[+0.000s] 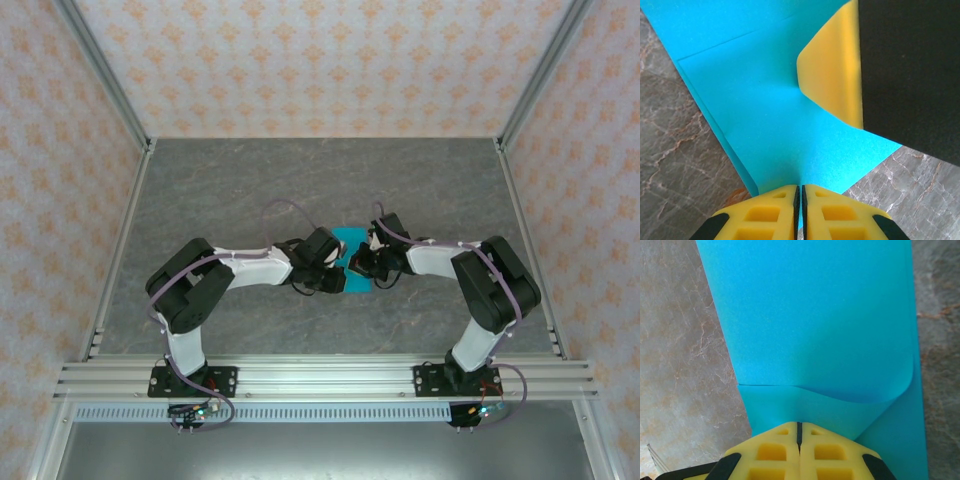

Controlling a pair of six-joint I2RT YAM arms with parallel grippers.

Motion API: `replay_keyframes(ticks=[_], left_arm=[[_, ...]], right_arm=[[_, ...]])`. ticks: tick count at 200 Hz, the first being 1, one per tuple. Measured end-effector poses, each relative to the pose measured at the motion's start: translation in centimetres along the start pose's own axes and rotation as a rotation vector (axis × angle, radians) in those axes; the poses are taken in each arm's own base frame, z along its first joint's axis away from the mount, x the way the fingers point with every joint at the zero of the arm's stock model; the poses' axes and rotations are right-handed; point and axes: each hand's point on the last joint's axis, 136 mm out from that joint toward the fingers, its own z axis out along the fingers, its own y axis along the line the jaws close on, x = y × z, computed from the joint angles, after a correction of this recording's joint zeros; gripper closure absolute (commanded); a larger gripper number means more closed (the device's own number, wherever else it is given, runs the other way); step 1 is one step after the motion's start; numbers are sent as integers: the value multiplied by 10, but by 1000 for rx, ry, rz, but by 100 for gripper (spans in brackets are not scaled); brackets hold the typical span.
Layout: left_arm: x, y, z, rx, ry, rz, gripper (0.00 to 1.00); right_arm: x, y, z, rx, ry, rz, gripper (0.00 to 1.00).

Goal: Fold a paper plane with a square sheet of paper (fold left side to right side)
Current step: Fold the triangle a second time at the center of the table.

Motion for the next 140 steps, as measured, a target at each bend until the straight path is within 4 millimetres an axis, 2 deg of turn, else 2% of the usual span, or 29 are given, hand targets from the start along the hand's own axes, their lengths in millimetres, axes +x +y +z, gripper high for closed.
replay_keyframes(ticks=[140], left_arm=[[2,-7,2,104,-27,-60,85]], right_arm=[[0,0,0,6,4,-1,100]])
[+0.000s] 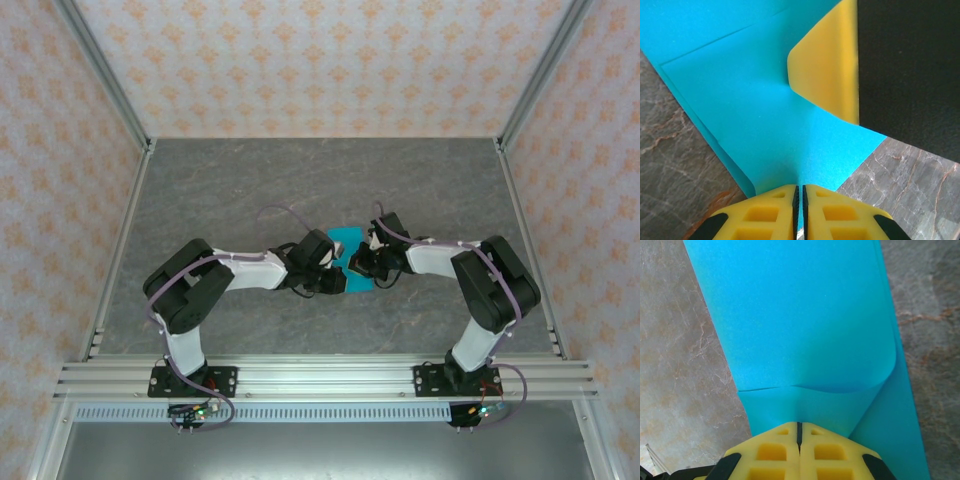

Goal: Fold a paper plane with a square sheet of paper (fold left side to right side)
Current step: Fold the triangle a second time at the center of the table.

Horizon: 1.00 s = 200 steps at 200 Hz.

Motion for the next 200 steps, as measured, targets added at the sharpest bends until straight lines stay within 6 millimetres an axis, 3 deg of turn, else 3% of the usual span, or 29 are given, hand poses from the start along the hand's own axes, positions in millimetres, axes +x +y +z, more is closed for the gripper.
replay_keyframes(ticks=[63,200], left_arm=[[-10,-18,-24,34,-47,26,83],[1,-1,0,-6,15,3,84]], right_arm=[[0,0,0,1,1,1,100],[0,0,0,3,3,-3,100]])
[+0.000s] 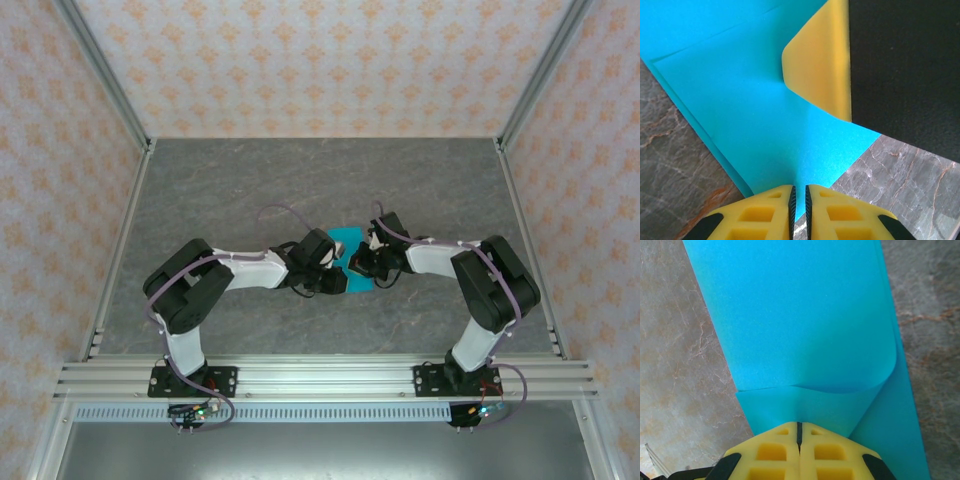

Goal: Fold a paper plane with a square sheet of paper (fold left side to right side)
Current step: Fold the triangle a second time at the center of the table.

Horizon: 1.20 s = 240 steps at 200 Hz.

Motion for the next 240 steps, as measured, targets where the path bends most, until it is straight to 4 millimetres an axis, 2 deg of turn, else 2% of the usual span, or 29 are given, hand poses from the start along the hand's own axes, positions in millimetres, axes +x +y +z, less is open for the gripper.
replay_keyframes(ticks=[112,199,240], left_arm=[[1,5,0,-9,-19,3,85],[18,8,-9,28,-25,14,86],[25,6,-22,22,-14,10,86]], right_arm=[[0,0,0,12,11,-6,100],[0,0,0,22,20,-7,100],[0,0,0,22,20,-7,100]])
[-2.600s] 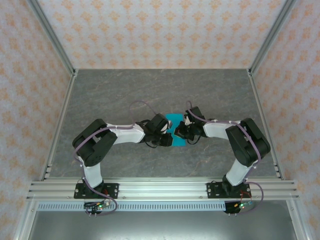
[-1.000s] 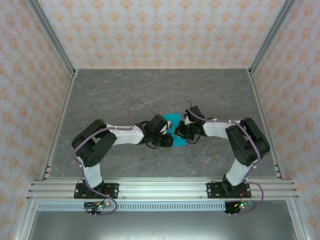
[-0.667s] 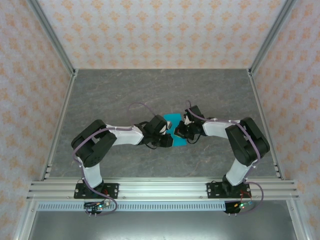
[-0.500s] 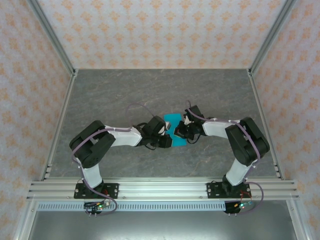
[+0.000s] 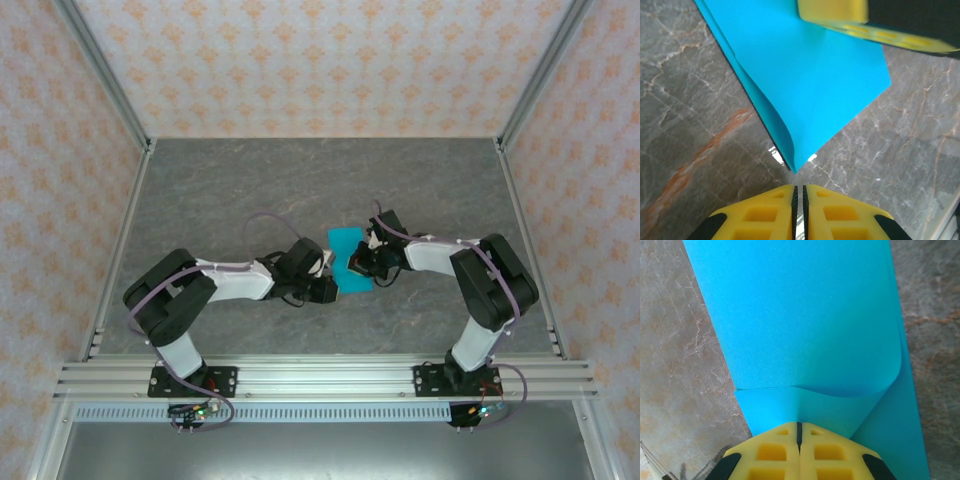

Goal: Fold a paper plane with a square sheet of paper (fold left side to right side)
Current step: Fold the triangle a second time at the center of the table.

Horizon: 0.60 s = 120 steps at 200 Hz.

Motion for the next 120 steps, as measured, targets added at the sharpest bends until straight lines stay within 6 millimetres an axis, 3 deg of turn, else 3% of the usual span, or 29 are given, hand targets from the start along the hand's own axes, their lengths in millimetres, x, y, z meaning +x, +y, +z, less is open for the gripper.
replay_keyframes(ticks=[47,78,120], left_arm=[[-19,-17,-11,39,-41,14,85],[-31,-25,-1,54,-35,18,86],[-28,-15,14,27,-1,8,86]], right_arm=[[0,0,0,0,0,0,100],[0,0,0,0,1,0,100],[0,0,0,0,5,1,100]])
